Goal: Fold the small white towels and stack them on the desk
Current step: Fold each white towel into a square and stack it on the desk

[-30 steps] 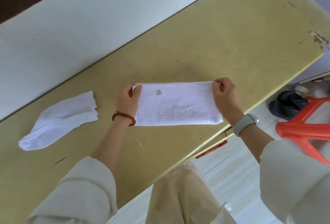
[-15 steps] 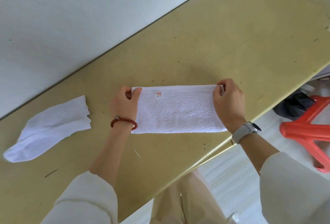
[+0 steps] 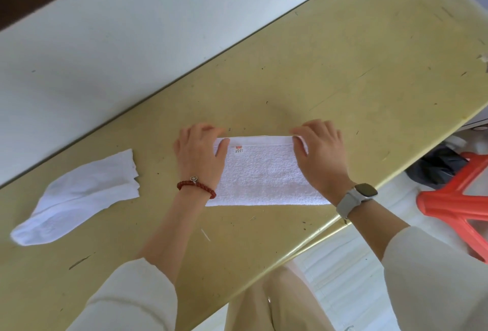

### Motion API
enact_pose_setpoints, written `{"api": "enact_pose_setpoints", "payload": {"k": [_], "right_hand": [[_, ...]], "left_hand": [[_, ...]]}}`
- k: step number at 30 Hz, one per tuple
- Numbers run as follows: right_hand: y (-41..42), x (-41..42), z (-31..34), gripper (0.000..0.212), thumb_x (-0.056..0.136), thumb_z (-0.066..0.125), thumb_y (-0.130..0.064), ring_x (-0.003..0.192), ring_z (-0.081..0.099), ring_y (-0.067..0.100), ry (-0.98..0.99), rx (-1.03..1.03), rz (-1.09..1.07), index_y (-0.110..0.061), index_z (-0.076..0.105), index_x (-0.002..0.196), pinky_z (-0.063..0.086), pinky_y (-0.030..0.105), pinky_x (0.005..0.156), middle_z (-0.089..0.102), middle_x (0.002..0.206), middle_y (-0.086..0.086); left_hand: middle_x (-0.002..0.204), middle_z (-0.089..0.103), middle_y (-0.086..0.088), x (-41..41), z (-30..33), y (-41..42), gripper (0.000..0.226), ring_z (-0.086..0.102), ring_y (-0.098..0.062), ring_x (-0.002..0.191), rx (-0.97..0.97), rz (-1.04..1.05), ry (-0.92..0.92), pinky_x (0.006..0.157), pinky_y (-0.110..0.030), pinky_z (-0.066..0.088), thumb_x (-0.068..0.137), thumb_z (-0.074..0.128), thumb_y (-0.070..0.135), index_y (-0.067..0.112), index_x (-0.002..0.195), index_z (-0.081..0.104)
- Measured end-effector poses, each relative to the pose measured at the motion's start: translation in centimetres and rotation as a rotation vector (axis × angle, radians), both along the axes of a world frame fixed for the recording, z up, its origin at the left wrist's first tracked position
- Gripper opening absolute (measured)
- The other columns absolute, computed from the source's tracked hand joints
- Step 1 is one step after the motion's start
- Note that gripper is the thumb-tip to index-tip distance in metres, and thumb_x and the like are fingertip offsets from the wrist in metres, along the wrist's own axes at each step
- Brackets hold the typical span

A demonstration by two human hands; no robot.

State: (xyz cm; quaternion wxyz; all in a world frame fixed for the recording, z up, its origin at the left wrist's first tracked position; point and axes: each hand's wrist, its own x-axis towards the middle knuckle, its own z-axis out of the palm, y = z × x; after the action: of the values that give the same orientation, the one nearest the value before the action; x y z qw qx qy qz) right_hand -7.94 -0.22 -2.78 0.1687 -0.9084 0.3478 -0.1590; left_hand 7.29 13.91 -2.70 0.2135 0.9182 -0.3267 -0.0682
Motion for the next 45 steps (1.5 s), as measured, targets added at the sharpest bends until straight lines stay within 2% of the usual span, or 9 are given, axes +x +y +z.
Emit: {"api": "enact_pose_setpoints", "payload": {"k": [8, 13, 20, 27, 33, 36, 39, 42, 45], "right_hand": [[1.9, 3.5, -1.3, 0.009, 0.079, 0.060, -0.015, 0.080, 0.055, 0.026, 0.029, 0.027, 0.104, -0.014, 0.068, 0.082, 0.035, 0.036, 0.072, 0.062, 0.083, 0.002], [1.8, 3.9, -1.4, 0.010, 0.084, 0.052, -0.014, 0.079, 0.052, 0.024, 0.058, 0.044, 0.111, -0.012, 0.061, 0.080, 0.030, 0.034, 0.072, 0.060, 0.081, 0.001], [1.3, 4.5, -1.2, 0.014, 0.088, 0.047, -0.011, 0.082, 0.050, 0.022, 0.113, 0.040, 0.136, -0.013, 0.059, 0.082, 0.028, 0.033, 0.076, 0.059, 0.083, -0.001], [1.1, 4.3, -1.0, 0.015, 0.085, 0.046, -0.014, 0.072, 0.055, 0.024, 0.081, -0.092, 0.193, -0.015, 0.059, 0.078, 0.034, 0.036, 0.075, 0.061, 0.075, -0.002], [0.2, -0.3, -1.0, 0.024, 0.088, 0.045, -0.017, 0.109, 0.056, 0.027, 0.027, -0.207, 0.403, -0.013, 0.067, 0.097, 0.032, 0.049, 0.101, 0.064, 0.113, 0.005], [-0.2, -2.1, -1.3, 0.048, 0.098, 0.018, -0.036, 0.127, 0.045, 0.030, 0.305, -0.147, 0.444, -0.018, 0.053, 0.125, 0.028, 0.059, 0.103, 0.048, 0.139, 0.007], [-0.8, -2.7, -1.8, 0.053, 0.097, 0.004, -0.041, 0.132, 0.038, 0.033, 0.454, -0.118, 0.439, -0.024, 0.032, 0.139, 0.019, 0.052, 0.108, 0.038, 0.145, 0.010], [-0.4, -2.8, -1.7, 0.058, 0.096, 0.001, -0.043, 0.134, 0.034, 0.035, 0.488, -0.057, 0.397, -0.022, 0.029, 0.142, 0.012, 0.045, 0.107, 0.033, 0.148, 0.014], [2.1, -3.2, -1.3, 0.064, 0.096, 0.000, -0.044, 0.135, 0.031, 0.037, 0.454, 0.001, 0.359, -0.014, 0.032, 0.141, 0.011, 0.042, 0.109, 0.029, 0.147, 0.022]], "left_hand": [[0.084, 0.068, 0.002, -0.1, -1.9, -0.9, 0.007, 0.050, -0.019, 0.093, -0.089, -0.161, -0.100, 0.080, -0.034, 0.031, 0.074, 0.071, 0.020, 0.020, 0.080, 0.073], [0.078, 0.068, 0.004, 0.0, -1.3, -1.3, 0.005, 0.058, -0.026, 0.085, -0.056, -0.174, -0.088, 0.074, -0.033, 0.035, 0.077, 0.070, 0.016, 0.019, 0.074, 0.071], [0.096, 0.062, 0.002, 0.4, -0.5, -2.3, 0.019, 0.045, -0.021, 0.105, 0.108, -0.163, -0.037, 0.084, -0.026, 0.020, 0.092, 0.049, 0.020, 0.018, 0.089, 0.068], [0.110, 0.057, 0.005, 0.8, 0.6, -3.4, 0.018, 0.042, -0.017, 0.109, 0.251, -0.193, -0.010, 0.090, -0.031, 0.024, 0.091, 0.045, 0.025, 0.024, 0.103, 0.057], [0.117, 0.060, -0.007, -3.7, 0.7, 0.8, 0.036, 0.055, -0.032, 0.108, 0.099, -0.149, -0.124, 0.092, -0.042, 0.041, 0.089, 0.035, 0.026, 0.016, 0.112, 0.062], [0.152, 0.021, -0.010, -7.4, 0.3, 2.5, 0.064, 0.018, -0.030, 0.141, 0.283, -0.235, 0.031, 0.111, -0.050, 0.016, 0.092, 0.005, 0.054, 0.023, 0.144, 0.027], [0.143, -0.035, 0.002, -8.3, -1.2, 3.1, 0.072, -0.037, -0.016, 0.132, 0.397, -0.225, 0.138, 0.108, -0.043, -0.026, 0.071, -0.028, 0.066, 0.036, 0.135, -0.024], [0.145, -0.031, 0.006, -6.4, -1.9, 3.2, 0.072, -0.035, -0.012, 0.132, 0.390, -0.249, 0.107, 0.105, -0.039, -0.030, 0.074, -0.017, 0.062, 0.032, 0.139, -0.019], [0.156, -0.006, 0.003, -3.5, -1.7, 4.1, 0.075, -0.017, -0.018, 0.141, 0.354, -0.319, 0.069, 0.109, -0.047, -0.018, 0.079, -0.004, 0.056, 0.028, 0.147, 0.010]]}}
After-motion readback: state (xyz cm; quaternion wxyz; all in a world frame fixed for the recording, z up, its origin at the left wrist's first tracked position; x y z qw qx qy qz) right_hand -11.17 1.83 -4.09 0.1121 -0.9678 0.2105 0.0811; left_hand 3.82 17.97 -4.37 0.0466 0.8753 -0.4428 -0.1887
